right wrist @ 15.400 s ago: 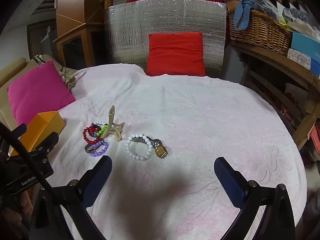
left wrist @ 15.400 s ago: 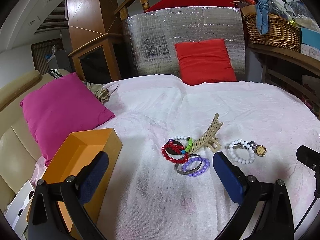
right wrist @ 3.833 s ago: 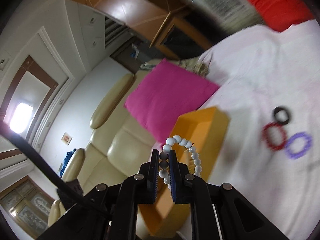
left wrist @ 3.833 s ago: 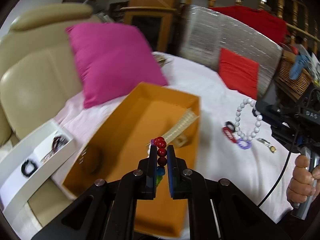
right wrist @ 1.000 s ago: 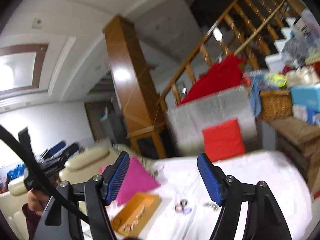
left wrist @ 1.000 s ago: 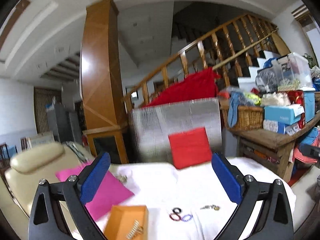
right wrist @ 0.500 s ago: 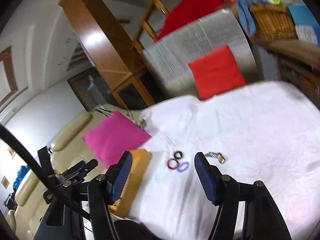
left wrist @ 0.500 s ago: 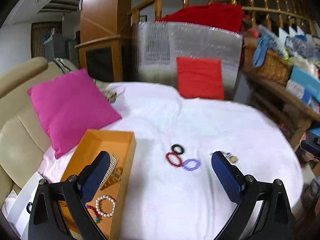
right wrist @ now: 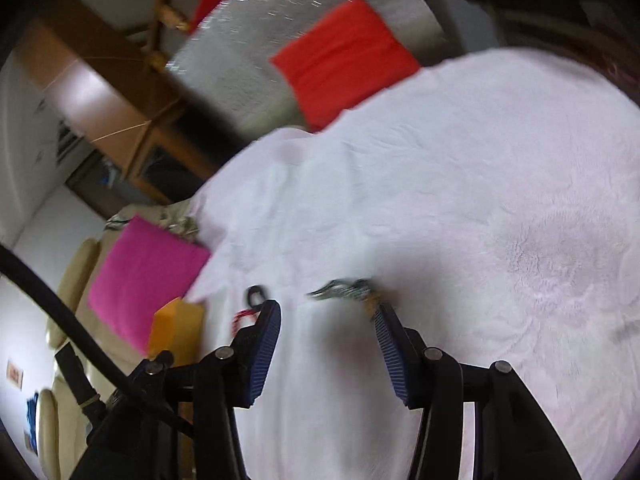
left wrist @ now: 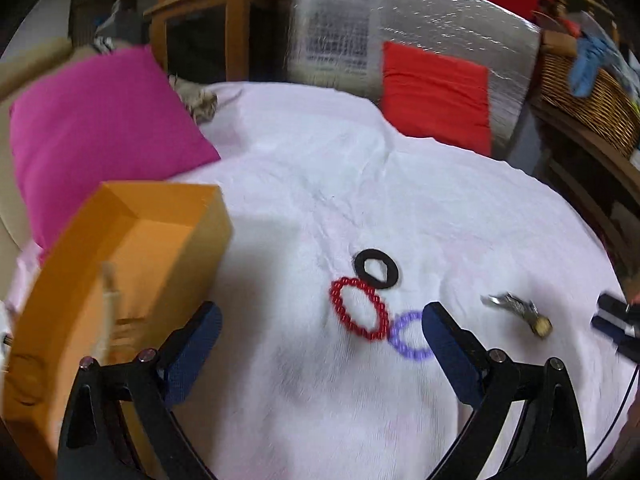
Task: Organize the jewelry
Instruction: 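Grasp the silver-band watch with the right tool while the left tool grasps the red bead bracelet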
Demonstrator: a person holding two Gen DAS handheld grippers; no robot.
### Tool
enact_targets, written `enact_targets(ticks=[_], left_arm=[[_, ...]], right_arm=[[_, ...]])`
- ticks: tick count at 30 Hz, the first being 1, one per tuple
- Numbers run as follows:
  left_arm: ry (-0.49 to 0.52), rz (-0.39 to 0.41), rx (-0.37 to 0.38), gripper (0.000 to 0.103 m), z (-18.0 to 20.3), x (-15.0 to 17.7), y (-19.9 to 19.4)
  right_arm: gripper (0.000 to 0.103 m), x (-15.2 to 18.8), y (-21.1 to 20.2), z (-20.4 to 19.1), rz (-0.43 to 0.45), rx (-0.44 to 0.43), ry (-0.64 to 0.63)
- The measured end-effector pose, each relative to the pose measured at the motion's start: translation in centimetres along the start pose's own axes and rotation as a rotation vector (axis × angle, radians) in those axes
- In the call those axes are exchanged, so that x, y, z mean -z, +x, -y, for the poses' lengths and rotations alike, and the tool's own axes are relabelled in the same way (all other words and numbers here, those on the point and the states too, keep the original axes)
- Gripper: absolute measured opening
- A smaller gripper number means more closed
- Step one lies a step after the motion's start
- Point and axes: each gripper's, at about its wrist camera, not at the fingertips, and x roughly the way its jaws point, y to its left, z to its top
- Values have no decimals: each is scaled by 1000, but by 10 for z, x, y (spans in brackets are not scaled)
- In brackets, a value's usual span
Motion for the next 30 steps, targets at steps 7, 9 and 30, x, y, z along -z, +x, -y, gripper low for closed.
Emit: enact_targets(ticks=[7, 9, 30], left_arm=[[-110, -140, 59, 74, -13, -3, 60], [-102, -146, 64, 74, -11, -3, 64], [13, -165, 88, 9, -1, -3, 85]], right_arm=[[53, -21, 55, 12, -111, 32, -8], [53, -23, 65, 7, -130, 44, -39], [10, 6, 110, -45, -216, 132, -347]])
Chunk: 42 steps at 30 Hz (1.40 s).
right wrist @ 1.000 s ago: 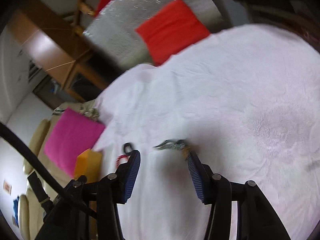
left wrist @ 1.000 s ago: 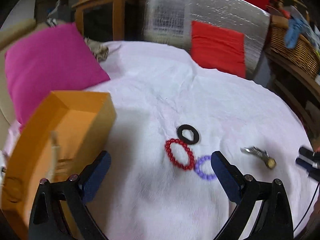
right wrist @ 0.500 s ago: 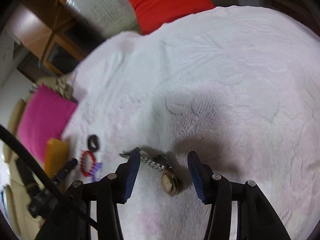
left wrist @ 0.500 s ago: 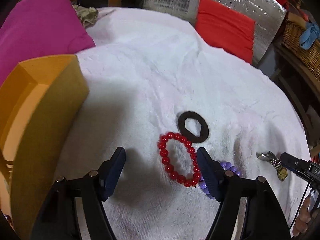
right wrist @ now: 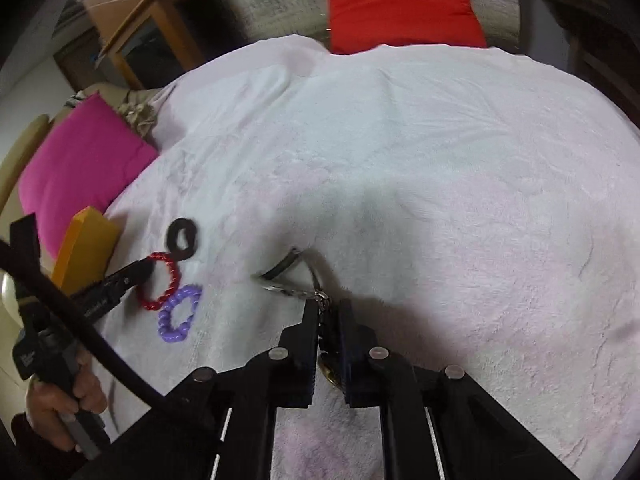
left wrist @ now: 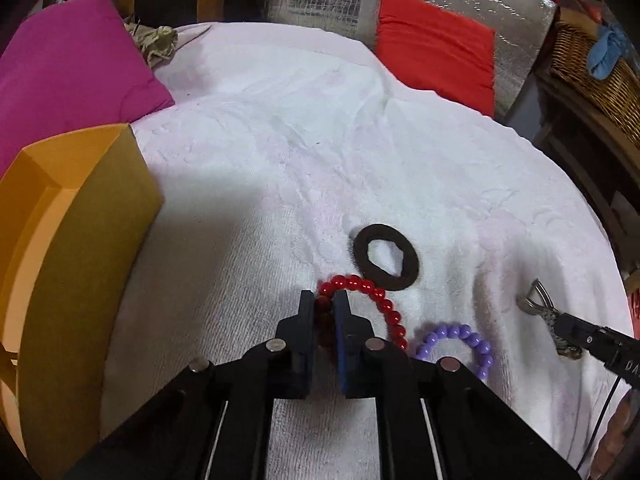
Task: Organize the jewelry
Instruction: 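Grasp the silver-band watch with the right tool while the left tool grasps the red bead bracelet, then carry the watch and red bracelet over the orange box with both tools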
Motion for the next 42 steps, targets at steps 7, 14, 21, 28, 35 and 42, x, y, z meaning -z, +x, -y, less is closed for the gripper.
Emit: enact_targets(ticks=[7, 14, 21, 28, 35, 42], left_arm=[[8, 18, 44, 9, 3, 7, -15], [-9, 24, 84, 9, 2, 7, -20], [-13, -49, 92, 33, 6, 7, -1], [48, -40, 103, 9, 16, 11, 3], [40, 57, 114, 9, 14, 7, -19], [23, 141, 170, 9, 15, 1, -57]], right_arm=[[8, -1, -17, 5, 56, -139, 79], [10, -7, -21, 21, 61, -120, 160], [54, -11, -12, 7, 35, -108, 90], [46, -7, 17, -16, 20, -27, -35], [9, -9, 8, -12, 76, 16, -15], [9, -14, -22, -9, 188, -105, 51]])
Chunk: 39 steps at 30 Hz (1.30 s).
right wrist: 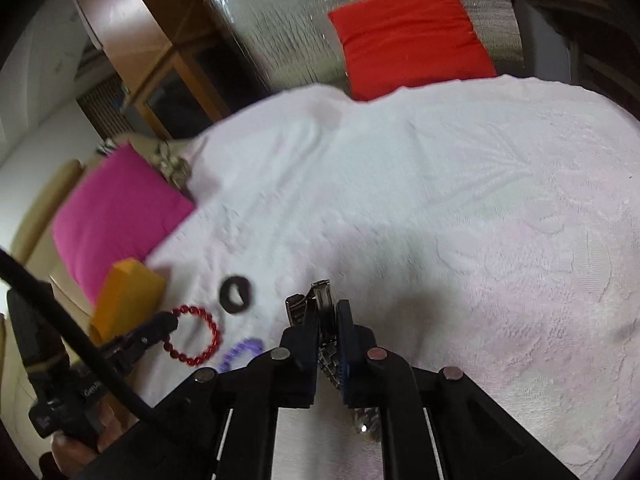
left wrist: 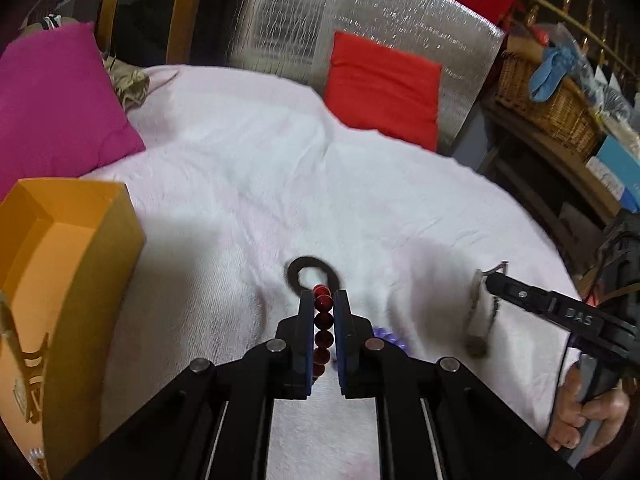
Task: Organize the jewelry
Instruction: 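Carry the watch and red bracelet over the orange box with both tools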
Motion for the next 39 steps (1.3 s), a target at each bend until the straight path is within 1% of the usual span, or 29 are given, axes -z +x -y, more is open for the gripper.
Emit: enact_targets(ticks=[2, 7, 10, 14, 17, 20, 21, 23, 26, 28, 30, 33, 36, 39], left_arm=[[2, 26, 9, 9, 4, -2, -13], [-7, 80, 32, 9, 9, -5, -46], [-21, 116, 47, 9, 8, -5, -65], [-8, 172, 6, 9, 3, -2, -93], [-6, 181, -14, 9, -10, 6, -113], [-35, 178, -53, 9, -39, 12, -136], [-58, 185, -69, 9, -56, 11, -149], [-86, 204, -95, 9, -77, 10, -167], [-132, 231, -171, 9, -115, 8, -196], [-160, 242, -196, 9, -134, 10, -206], [-187, 236, -215, 9, -155, 13, -211], [-210, 218, -249, 9, -175, 19, -206], [-247, 163, -245, 9, -200, 27, -184], [-271, 117, -232, 9, -212, 34, -163]], right_arm=[[9, -1, -6, 0, 18, -51, 32], [9, -1, -21, -6, 57, -143, 93], [9, 0, -33, -20, 90, -171, 81], [9, 0, -49, -42, 117, -208, 61], [9, -1, -60, -64, 125, -241, 27], [9, 1, -69, -94, 138, -279, -25], [9, 2, -69, -104, 134, -292, -33], [9, 4, -65, -127, 116, -316, -66], [9, 6, -51, -165, 72, -355, -105], [9, 5, -37, -190, 53, -371, -128], [9, 1, -20, -214, 23, -390, -138], [9, -1, 7, -249, -10, -388, -173], [9, -1, 36, -276, -33, -372, -192], [9, 1, 65, -287, -57, -350, -186]])
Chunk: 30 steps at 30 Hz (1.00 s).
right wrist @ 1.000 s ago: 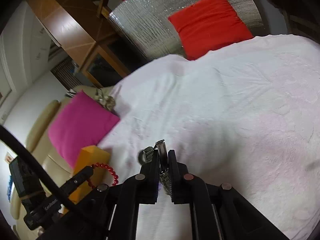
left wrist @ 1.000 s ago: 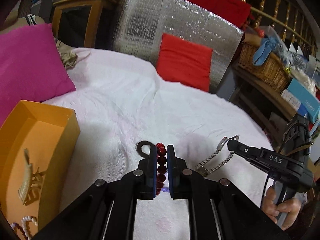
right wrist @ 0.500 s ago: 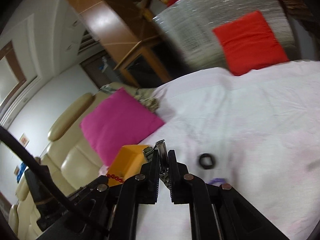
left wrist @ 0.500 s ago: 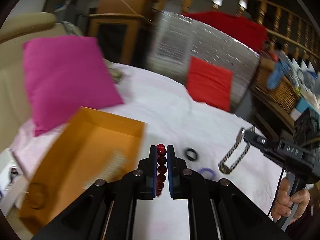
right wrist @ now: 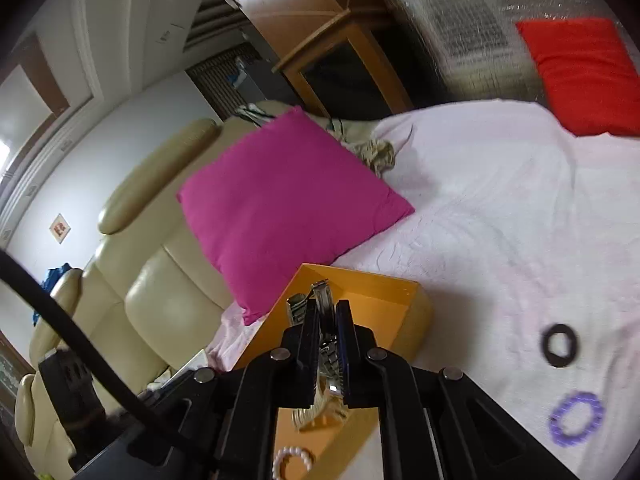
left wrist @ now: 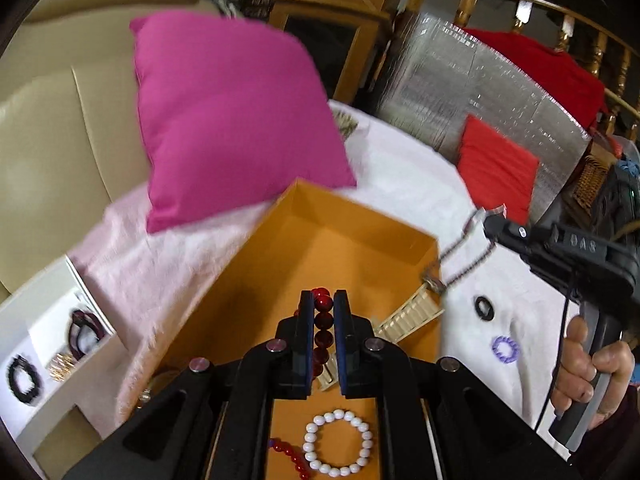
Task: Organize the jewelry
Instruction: 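Carry the watch and red bracelet over the orange box with both tools, then open both tools to drop the watch and red bracelet into the box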
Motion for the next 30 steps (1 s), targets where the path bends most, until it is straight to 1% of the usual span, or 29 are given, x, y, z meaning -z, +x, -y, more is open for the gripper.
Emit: enact_targets(ticks=[1, 6, 9, 11, 12, 13, 14, 15, 16, 17, 18, 19, 20, 21, 25, 26, 27, 28, 29, 30], left_arm=[[-7, -22, 5, 9, -2, 4, 9], [1, -64, 5, 9, -2, 11, 30], [-6, -96, -32, 9, -6, 17, 41], [-11, -118, -57, 11, -8, 19, 46], [-11, -132, -66, 15, -8, 18, 48], [-9, -133, -72, 26, -8, 18, 48], [-8, -130, -79, 34, -8, 17, 47], [-2, -112, -90, 48, -6, 17, 41], [4, -94, -98, 54, -4, 16, 37], [12, -78, -108, 56, -2, 16, 32], [28, -63, -121, 56, 3, 15, 26], [41, -55, -126, 56, 7, 14, 21], [51, -48, -128, 56, 11, 13, 16], [68, -36, -129, 56, 17, 13, 11], [146, 12, -138, 57, 53, 13, -13], [158, 20, -138, 59, 61, 13, -16], [185, 39, -140, 65, 76, 13, -24], [202, 55, -143, 69, 85, 12, -29], [221, 72, -146, 70, 95, 13, -34], [242, 92, -150, 73, 106, 13, -41]], right_arm=[[9, 1, 11, 1, -7, 9, 5], [9, 6, 44, 11, -53, 41, 11], [9, 11, 59, 16, -92, 60, 7], [13, 13, 66, 21, -132, 71, 20], [13, 13, 69, 24, -149, 81, 35], [15, 13, 71, 26, -164, 85, 45], [18, 12, 70, 30, -175, 82, 60], [20, 10, 66, 34, -169, 71, 70], [28, 9, 59, 36, -153, 64, 74], [37, 7, 48, 39, -121, 57, 77], [43, 5, 35, 43, -87, 53, 82], [55, 3, 22, 46, -56, 49, 90], [58, 3, 9, 50, -25, 45, 95], [58, 3, -8, 55, 13, 42, 97], [58, 6, -59, 69, 68, 66, 92], [58, 8, -70, 73, 76, 72, 93], [58, 12, -84, 78, 80, 86, 89], [58, 15, -93, 80, 82, 99, 84], [58, 20, -106, 82, 82, 121, 74], [58, 24, -118, 84, 79, 142, 63]])
